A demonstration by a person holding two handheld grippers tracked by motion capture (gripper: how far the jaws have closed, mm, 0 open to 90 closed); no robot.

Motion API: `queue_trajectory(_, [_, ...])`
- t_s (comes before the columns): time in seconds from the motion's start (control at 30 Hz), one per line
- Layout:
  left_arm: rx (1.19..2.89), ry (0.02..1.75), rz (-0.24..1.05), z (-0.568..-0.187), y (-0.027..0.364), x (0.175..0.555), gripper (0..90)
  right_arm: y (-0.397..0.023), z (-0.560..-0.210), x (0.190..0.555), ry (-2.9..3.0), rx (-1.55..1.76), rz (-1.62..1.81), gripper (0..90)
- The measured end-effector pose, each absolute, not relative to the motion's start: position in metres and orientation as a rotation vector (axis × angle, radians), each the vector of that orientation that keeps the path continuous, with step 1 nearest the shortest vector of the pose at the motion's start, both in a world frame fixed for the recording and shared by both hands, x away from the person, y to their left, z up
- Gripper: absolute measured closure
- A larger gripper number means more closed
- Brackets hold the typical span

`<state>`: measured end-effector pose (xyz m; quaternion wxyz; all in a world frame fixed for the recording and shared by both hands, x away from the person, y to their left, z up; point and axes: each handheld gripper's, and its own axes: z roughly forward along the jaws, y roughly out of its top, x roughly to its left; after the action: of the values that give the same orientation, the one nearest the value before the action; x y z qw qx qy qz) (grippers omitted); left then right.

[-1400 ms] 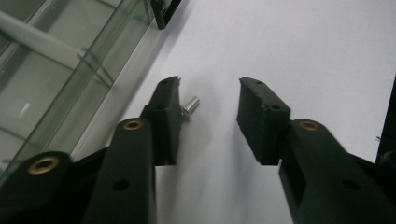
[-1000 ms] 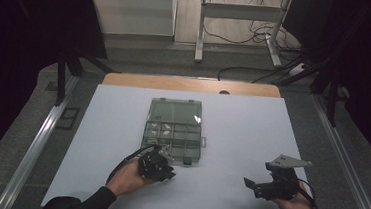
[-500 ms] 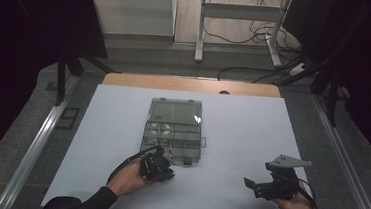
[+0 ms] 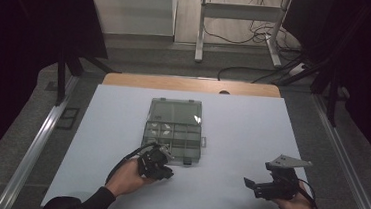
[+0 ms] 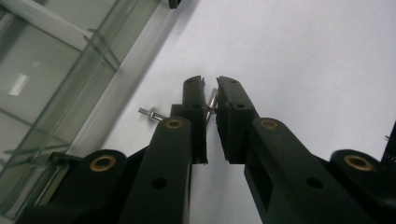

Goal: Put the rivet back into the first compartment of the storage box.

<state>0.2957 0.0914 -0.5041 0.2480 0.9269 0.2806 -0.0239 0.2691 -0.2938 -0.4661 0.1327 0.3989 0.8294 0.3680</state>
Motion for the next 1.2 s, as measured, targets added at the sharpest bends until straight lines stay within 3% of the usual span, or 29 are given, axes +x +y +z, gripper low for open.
queue_trajectory(1.2, [2.428,0.858,0.023,-0.468,0.129,0.305,83.2,-0.294,-0.466,0.269,2.403,1.162,1.059,2.3])
